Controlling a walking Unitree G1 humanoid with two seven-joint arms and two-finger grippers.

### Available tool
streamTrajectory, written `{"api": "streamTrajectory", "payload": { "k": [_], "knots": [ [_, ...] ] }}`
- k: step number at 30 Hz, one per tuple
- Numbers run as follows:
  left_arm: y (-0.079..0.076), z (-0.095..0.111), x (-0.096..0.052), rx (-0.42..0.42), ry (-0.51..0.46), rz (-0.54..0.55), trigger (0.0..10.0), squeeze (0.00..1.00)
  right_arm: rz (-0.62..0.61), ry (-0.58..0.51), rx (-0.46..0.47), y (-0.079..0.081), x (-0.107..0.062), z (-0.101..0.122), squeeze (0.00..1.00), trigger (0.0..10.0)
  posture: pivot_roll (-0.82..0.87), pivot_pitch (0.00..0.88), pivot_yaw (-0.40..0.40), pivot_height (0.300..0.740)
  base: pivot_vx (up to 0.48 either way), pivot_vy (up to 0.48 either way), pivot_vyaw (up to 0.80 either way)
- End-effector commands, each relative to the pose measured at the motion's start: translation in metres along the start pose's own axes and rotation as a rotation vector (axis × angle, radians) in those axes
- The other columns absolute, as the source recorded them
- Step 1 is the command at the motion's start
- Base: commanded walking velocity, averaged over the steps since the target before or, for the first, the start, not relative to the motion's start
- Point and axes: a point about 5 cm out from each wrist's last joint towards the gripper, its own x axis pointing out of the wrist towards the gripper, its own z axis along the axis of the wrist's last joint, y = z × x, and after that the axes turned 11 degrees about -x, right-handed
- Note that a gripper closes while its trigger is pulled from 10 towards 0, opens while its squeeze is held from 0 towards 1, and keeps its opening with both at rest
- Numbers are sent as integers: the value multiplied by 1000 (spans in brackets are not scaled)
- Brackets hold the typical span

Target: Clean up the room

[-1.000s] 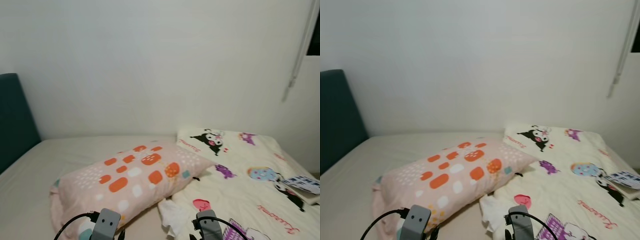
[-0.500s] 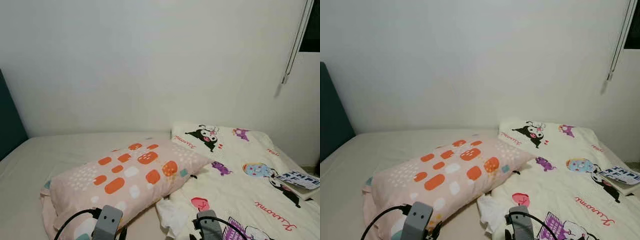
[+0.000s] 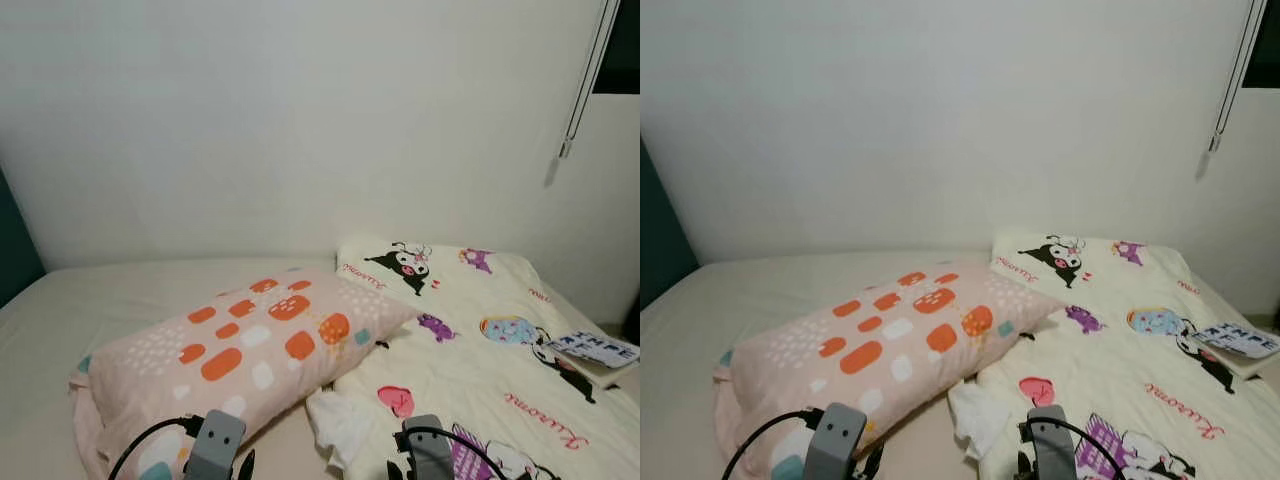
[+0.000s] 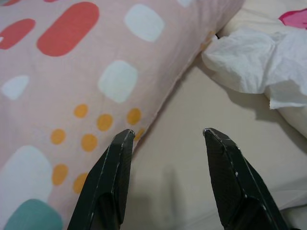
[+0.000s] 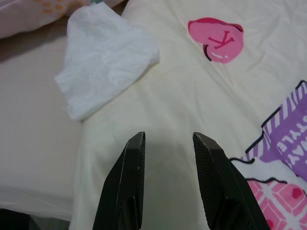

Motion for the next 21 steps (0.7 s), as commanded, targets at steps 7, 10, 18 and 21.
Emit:
{"api": "streamTrajectory", "payload": {
  "k": [7,10,18,21],
  "knots": [
    [1,-5,-10,6,27,-48,10000,0,43,-68,-94,-3,7,17,0,10000,-35,90,-5,614,0,0,0],
    [-2,2,-12,-5,-12,-81,10000,0,55,-93,-94,-4,10,23,1000,10000,-31,101,-4,614,0,0,0],
    [-7,22,-19,7,-119,-169,10000,0,160,-179,-151,-1,26,48,1000,10000,-4,143,-16,614,0,0,0],
    [-4,29,-24,34,-136,-171,10000,0,183,-177,-181,-3,33,56,1000,10000,13,162,-25,614,0,0,0]
  ]
}}
